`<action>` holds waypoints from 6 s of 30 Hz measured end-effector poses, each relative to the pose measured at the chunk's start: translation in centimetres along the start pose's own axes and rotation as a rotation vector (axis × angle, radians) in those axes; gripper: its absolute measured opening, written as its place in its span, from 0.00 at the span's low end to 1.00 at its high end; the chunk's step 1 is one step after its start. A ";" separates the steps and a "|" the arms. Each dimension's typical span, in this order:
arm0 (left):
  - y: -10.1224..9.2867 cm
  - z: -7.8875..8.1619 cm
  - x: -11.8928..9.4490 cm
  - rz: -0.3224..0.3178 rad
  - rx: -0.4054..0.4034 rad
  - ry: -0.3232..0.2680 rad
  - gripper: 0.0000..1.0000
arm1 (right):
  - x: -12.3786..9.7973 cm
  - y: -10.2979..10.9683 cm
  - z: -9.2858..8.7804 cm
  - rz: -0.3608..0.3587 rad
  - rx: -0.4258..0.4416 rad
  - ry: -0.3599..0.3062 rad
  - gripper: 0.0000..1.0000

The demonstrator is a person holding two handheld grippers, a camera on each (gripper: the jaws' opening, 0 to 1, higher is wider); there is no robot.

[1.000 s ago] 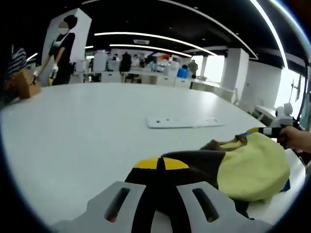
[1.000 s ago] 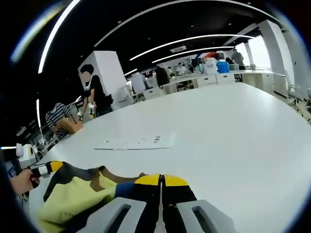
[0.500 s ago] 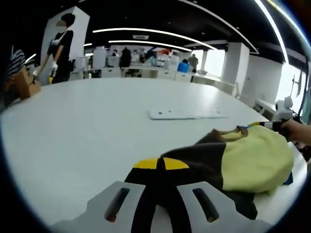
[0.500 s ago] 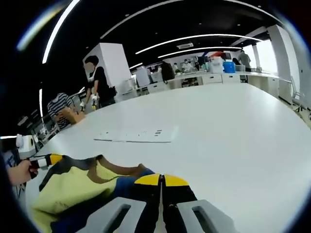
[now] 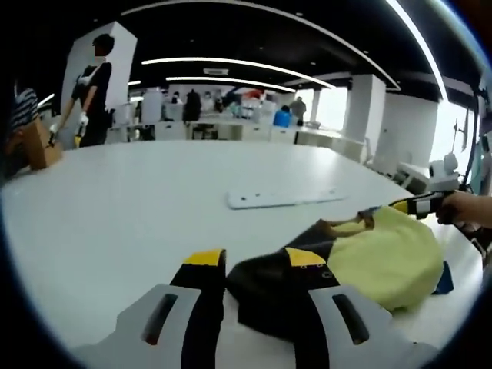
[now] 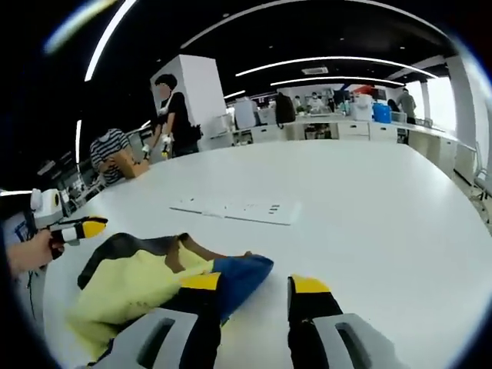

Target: Fold the garment on the visible template until the final outline fits inside the template.

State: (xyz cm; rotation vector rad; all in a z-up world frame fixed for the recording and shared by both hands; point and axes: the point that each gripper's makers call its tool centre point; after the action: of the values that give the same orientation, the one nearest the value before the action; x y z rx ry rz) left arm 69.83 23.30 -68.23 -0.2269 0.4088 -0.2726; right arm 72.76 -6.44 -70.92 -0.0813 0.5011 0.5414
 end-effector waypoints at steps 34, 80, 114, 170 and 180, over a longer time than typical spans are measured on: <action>-3.9 -4.6 -6.1 -0.096 -0.018 0.063 0.66 | -8.2 11.2 -5.8 0.250 -0.128 0.066 0.66; -6.6 -10.1 -3.7 -0.105 -0.102 0.177 0.00 | -10.6 11.3 -9.3 0.046 -0.396 0.104 0.00; -0.5 -1.1 -7.3 0.012 -0.108 0.036 0.00 | -15.0 -1.9 -2.0 -0.247 -0.081 0.052 0.00; 9.2 -3.1 -8.2 0.242 -0.060 0.137 0.00 | -21.1 -11.7 -10.9 -0.523 0.335 0.293 0.00; 8.5 -3.2 -8.6 0.244 -0.016 0.129 0.02 | -20.4 -11.5 -11.8 -0.459 0.238 0.346 0.00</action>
State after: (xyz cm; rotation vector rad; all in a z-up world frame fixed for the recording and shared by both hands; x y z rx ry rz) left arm 62.71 33.38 -70.28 -0.1733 0.5612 -0.0447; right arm 58.44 -28.34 -72.22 -0.0601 0.8527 0.0126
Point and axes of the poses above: the point that each gripper's makers call its tool centre point, and the gripper's own axes: x roughly forward along the fingers, y roughly to its left, z roughly out of its top, and after that the axes turned 11 degrees about -x, right-handed
